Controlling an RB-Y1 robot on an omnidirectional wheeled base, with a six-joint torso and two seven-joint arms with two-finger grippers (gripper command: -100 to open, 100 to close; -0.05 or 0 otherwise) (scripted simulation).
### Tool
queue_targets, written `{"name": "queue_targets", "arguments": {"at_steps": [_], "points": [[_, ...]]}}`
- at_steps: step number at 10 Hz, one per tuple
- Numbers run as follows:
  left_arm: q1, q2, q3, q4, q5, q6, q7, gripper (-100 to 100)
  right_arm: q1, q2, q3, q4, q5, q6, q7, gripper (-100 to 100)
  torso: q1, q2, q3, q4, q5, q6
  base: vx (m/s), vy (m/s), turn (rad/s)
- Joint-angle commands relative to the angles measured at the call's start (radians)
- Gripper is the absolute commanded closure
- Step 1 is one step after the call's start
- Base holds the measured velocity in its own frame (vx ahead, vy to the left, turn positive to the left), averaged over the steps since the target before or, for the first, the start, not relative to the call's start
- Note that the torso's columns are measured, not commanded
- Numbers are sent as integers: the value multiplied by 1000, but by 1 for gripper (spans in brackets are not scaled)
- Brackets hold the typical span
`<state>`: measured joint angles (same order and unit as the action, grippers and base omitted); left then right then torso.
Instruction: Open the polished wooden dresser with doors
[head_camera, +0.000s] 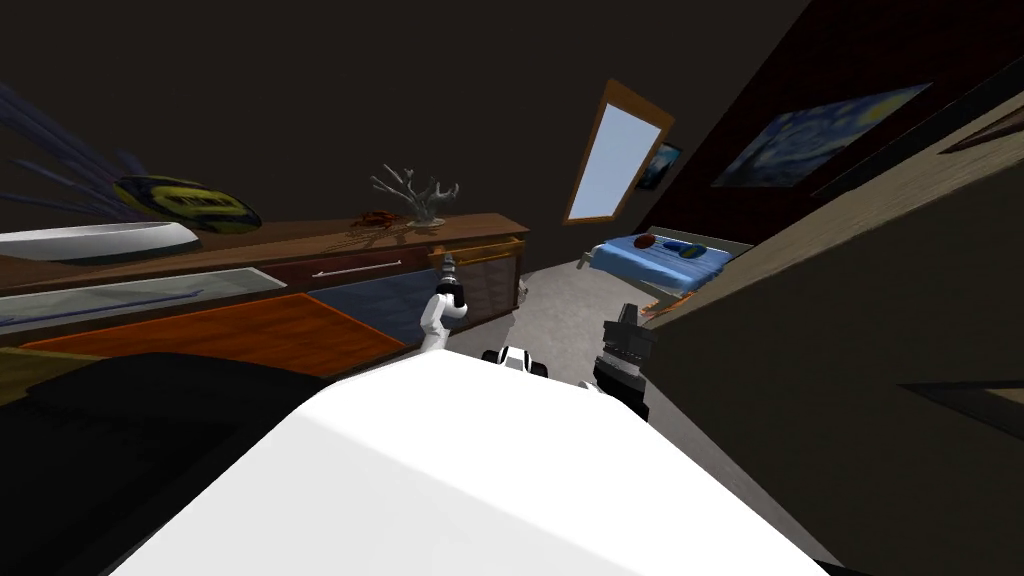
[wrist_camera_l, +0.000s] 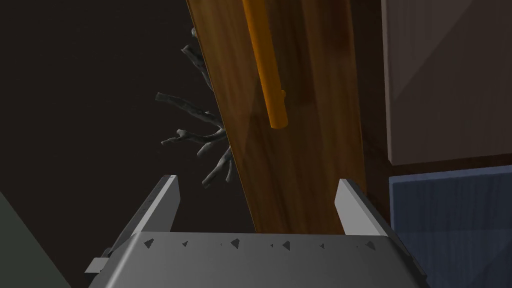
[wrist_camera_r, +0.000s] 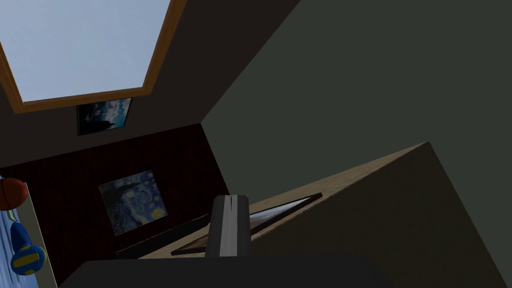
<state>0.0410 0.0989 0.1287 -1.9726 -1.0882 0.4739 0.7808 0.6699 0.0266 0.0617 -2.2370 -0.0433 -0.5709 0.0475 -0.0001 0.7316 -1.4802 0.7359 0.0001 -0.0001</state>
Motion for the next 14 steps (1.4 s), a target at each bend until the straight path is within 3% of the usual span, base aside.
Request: {"name": "queue_targets", "arguments": {"at_steps": [1,4,5,6,8,10,11,12,14], "points": [[-81,-69,10,67,-84,73,72,-100,-1,0,0,0,0,0,0,0,0,15,9,4,0,1,-290,45,-403],[-167,-69,10,67,-167,151,72,-100,0,0,0,0,0,0,0,0,-1,-1,0,0,-1,-1,-63,-12,-129],[-200,-117,19,128,-208,180,133,-100,0,0,0,0,0,0,0,0,0,-4,-2,-1,0,0,-164,-25,-278],[-233,-138,19,131,-237,206,143,-100,-1,0,0,0,0,0,0,0,-1,8,4,2,0,1,-255,-38,-415],[-300,-138,19,131,-302,265,143,-100,-1,0,0,0,0,0,0,0,0,10,7,4,0,0,-111,-14,-254],[-324,-138,19,131,-333,297,143,-100,0,0,0,0,0,0,0,0,3,-2,-1,0,1,-1,8,9,44],[-325,-137,20,133,-321,291,139,-100,0,0,0,0,0,0,0,0,2,0,0,0,1,0,10,5,0],[-325,-137,20,133,-322,294,139,0,0,0,0,0,0,0,0,0,0,4,3,1,0,0,0,0,0],[-325,-137,20,133,-322,294,139,0,0,0,0,0,0,0,0,0,-1,8,5,3,0,0,0,0,0]]}}
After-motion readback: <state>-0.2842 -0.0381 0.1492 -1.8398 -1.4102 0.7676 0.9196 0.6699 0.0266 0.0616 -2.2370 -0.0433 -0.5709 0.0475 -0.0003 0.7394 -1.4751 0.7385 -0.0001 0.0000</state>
